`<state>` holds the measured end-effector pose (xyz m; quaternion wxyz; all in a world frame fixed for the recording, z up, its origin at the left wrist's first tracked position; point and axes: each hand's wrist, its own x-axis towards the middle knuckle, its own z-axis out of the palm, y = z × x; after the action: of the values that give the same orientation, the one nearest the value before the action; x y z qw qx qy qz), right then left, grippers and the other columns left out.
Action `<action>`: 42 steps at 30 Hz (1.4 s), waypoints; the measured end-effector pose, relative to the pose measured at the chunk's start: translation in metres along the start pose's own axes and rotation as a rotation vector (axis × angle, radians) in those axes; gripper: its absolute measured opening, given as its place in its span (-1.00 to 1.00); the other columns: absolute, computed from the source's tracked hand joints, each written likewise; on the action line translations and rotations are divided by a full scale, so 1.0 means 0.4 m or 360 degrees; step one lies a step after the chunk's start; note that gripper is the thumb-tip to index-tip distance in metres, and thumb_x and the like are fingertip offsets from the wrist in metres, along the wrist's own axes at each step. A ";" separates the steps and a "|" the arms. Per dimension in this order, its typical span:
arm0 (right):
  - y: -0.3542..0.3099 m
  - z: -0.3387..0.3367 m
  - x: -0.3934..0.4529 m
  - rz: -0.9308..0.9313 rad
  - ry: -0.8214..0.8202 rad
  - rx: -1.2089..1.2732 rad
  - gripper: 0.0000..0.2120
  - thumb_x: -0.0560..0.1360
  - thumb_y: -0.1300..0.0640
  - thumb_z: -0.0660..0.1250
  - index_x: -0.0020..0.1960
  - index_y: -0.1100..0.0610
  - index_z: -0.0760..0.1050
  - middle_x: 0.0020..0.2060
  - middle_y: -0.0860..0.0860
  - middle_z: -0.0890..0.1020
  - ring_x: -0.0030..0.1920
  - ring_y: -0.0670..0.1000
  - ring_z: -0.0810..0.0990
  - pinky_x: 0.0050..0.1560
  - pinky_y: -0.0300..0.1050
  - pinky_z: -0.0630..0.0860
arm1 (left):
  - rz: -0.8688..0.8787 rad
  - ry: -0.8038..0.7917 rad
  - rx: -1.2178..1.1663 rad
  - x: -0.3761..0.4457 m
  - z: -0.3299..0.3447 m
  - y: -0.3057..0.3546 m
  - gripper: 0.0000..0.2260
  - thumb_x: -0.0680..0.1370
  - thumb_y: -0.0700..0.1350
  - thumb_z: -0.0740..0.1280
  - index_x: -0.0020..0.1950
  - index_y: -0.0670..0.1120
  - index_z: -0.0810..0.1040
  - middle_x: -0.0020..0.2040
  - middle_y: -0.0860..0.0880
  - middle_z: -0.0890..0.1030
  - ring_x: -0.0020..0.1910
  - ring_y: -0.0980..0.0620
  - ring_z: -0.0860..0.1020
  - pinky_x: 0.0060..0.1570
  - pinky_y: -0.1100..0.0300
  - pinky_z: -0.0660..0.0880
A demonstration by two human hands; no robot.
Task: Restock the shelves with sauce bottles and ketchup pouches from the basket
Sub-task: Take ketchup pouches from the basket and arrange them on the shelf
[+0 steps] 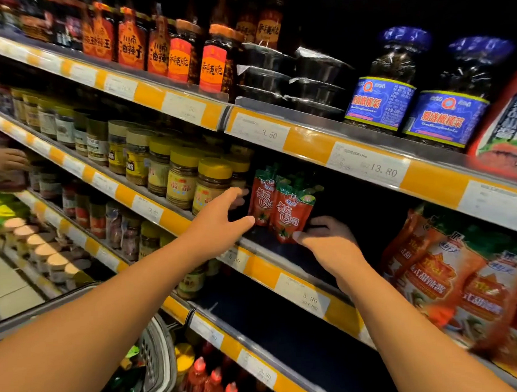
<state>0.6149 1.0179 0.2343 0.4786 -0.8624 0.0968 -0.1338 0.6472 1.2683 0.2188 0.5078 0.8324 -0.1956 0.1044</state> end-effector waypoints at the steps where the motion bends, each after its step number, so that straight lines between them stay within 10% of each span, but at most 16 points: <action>1: -0.007 -0.007 -0.029 -0.0051 0.0093 -0.0022 -0.56 0.45 -0.01 0.58 0.24 0.00 0.50 0.09 -0.05 0.64 0.10 0.00 0.62 0.05 -0.04 0.56 | 0.0050 0.0010 -0.0027 -0.032 -0.012 0.001 -0.53 0.62 0.11 0.39 0.51 0.18 0.36 0.47 0.18 0.44 0.45 0.18 0.38 0.37 0.05 0.42; 6: -0.038 0.025 -0.195 -0.0562 0.0425 -0.0116 -0.74 0.53 0.04 0.43 0.19 -0.09 0.49 0.11 -0.19 0.55 0.15 -0.19 0.52 0.13 -0.15 0.49 | 0.0121 0.0103 -0.0039 -0.185 -0.052 -0.026 -0.65 0.60 0.19 0.35 0.39 0.29 0.48 0.32 0.36 0.51 0.35 0.35 0.43 0.32 0.15 0.43; 12: -0.034 0.191 -0.331 -0.0859 -0.0039 -0.0553 -0.57 0.56 -0.09 0.37 0.38 -0.21 0.32 0.27 -0.30 0.39 0.28 -0.25 0.35 0.12 -0.39 0.32 | 0.0045 0.0198 0.0168 -0.348 -0.084 -0.123 -0.59 0.55 0.32 0.26 0.38 0.31 0.47 0.32 0.42 0.47 0.32 0.43 0.40 0.22 0.30 0.37; 20: 0.040 0.437 -0.413 -0.0718 -0.0697 -0.0805 -0.44 0.56 -0.11 0.38 0.51 -0.08 0.31 0.42 -0.09 0.40 0.40 0.04 0.39 0.37 0.07 0.44 | -0.0273 0.0166 0.0424 -0.578 -0.156 -0.327 -0.65 0.54 0.32 0.25 0.28 0.27 0.52 0.22 0.34 0.53 0.24 0.28 0.48 0.17 0.22 0.46; 42: 0.078 0.968 -0.457 -0.0723 -0.1223 -0.0732 -0.48 0.60 -0.08 0.36 0.51 0.06 0.38 0.42 0.00 0.45 0.42 0.05 0.42 0.41 0.05 0.43 | -0.1162 0.0449 0.0832 -0.854 -0.374 -0.669 -0.63 0.53 -0.05 0.49 0.33 -0.07 0.59 0.29 -0.09 0.59 0.28 -0.13 0.53 0.29 -0.08 0.49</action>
<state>0.5661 1.3650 -0.0133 0.2360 -0.9317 -0.2497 0.1175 0.4585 1.5850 -0.0547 0.3063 0.9244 0.2138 0.0770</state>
